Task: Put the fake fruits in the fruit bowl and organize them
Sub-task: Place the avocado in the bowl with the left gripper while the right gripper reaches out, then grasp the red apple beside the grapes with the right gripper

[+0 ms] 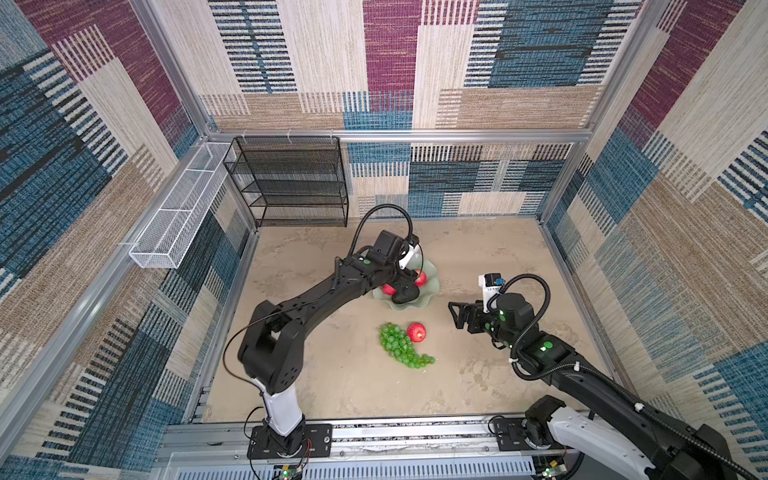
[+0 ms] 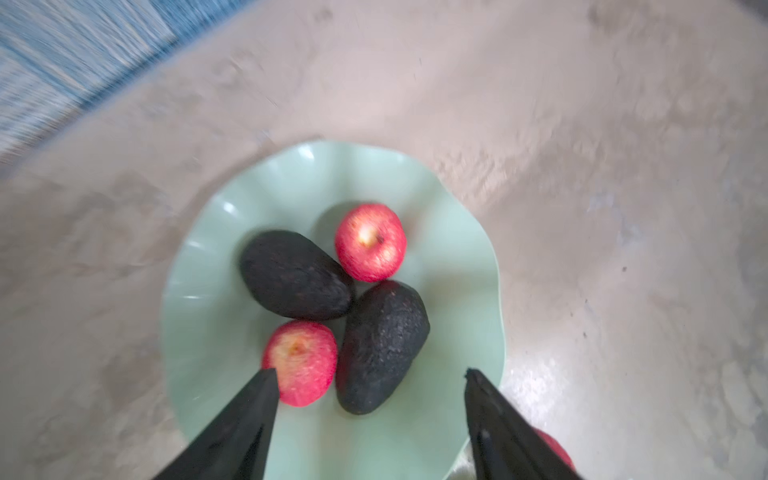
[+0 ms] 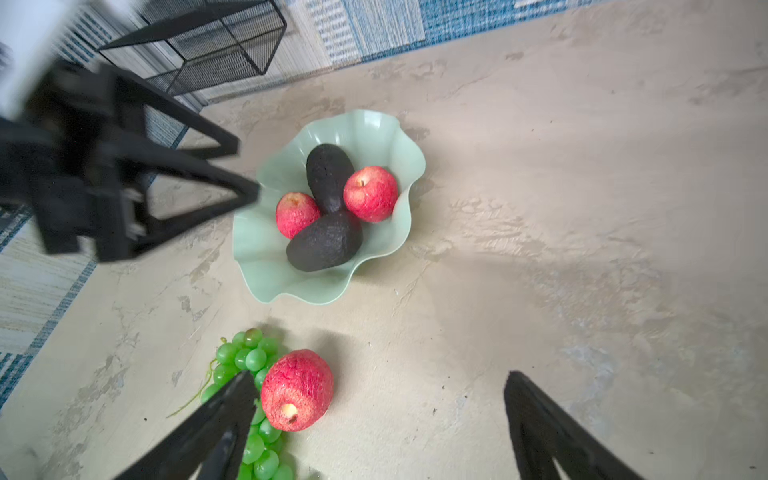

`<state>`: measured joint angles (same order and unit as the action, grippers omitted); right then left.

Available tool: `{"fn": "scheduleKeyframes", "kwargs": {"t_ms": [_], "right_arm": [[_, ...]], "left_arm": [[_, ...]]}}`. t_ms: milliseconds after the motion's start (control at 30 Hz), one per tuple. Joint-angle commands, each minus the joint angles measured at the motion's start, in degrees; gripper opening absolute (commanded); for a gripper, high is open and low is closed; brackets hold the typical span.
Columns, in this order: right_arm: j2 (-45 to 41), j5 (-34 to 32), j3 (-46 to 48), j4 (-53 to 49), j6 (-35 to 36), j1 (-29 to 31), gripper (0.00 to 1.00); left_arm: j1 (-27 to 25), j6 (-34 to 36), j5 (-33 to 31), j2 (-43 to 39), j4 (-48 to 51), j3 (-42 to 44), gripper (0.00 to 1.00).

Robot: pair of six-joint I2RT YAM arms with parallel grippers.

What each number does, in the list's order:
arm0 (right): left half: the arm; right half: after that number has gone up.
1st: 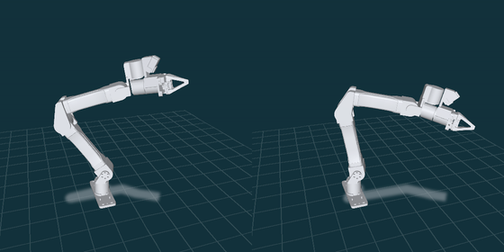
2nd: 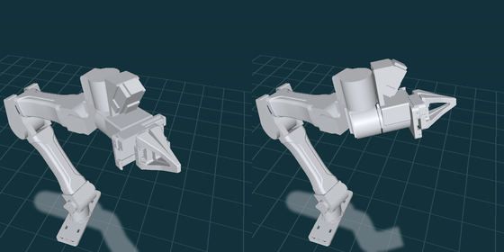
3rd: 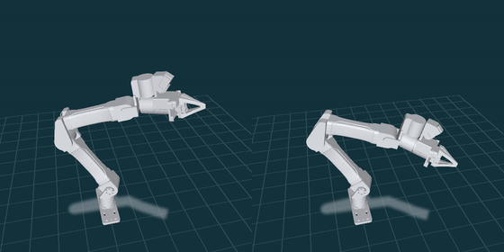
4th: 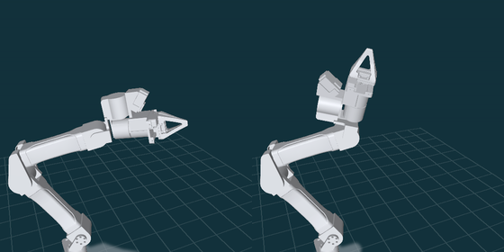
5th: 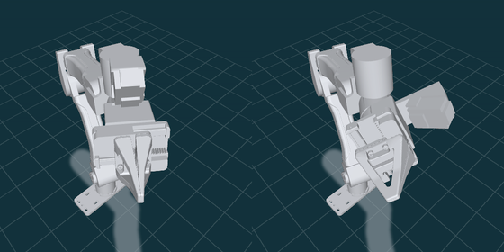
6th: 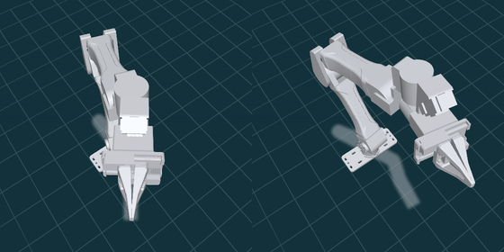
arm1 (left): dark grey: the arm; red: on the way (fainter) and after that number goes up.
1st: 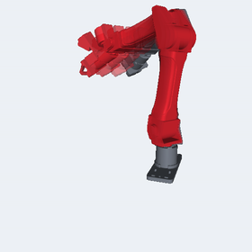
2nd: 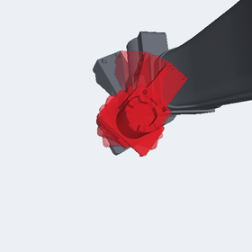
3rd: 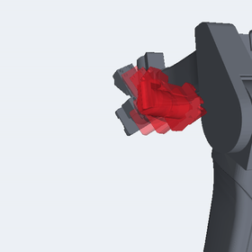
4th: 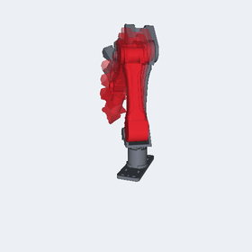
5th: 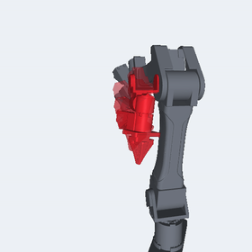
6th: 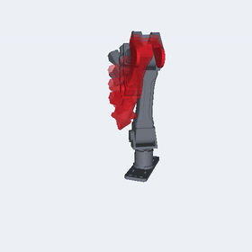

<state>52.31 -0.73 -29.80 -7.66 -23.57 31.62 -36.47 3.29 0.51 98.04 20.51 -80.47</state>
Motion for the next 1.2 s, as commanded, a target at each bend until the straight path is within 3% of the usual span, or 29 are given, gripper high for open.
{"fn": "scheduleKeyframes", "kwargs": {"t_ms": [0,133,233,467,667,900,1067,1167], "right_arm": [[3.0,1.8,0.1,3.9,-1.8,3.0,0.93],[9.3,-2.5,-1.5,4.5,-4.7,9.9,0.93],[14.7,-1.9,-1.7,8.2,-7.0,12.9,0.93],[25.0,-2.7,-4.4,12.7,-9.1,15.2,0.91],[30.6,-3.4,-5.4,14.8,-10.3,15.5,0.87],[35.3,-3.6,-5.9,17.8,-11.6,15.6,0.8],[36.2,-3.8,-5.5,18.5,-11.4,15.6,0.61],[32.1,-5.1,-3.5,15.6,-11.7,15.6,0.52]], "left_arm": [[0.5,-6.8,-10.2,-9.2,-12.2,6.8,0.75],[1.5,-14.9,-17.3,-24.9,-21.3,23.0,0.81],[2.2,-22.8,-18.4,-34.6,-23.3,34.6,0.83],[2.6,-35.7,-20.1,-52.1,-15.4,50.0,0.84],[2.7,-40.2,-22.3,-64.8,-9.5,56.6,0.85],[2.7,-42.0,-20.9,-72.7,-2.2,58.4,0.85],[2.7,-42.4,-21.1,-75.1,-2.6,59.6,0.85],[2.8,-42.8,-21.0,-74.2,-4.4,60.0,0.85]]}}
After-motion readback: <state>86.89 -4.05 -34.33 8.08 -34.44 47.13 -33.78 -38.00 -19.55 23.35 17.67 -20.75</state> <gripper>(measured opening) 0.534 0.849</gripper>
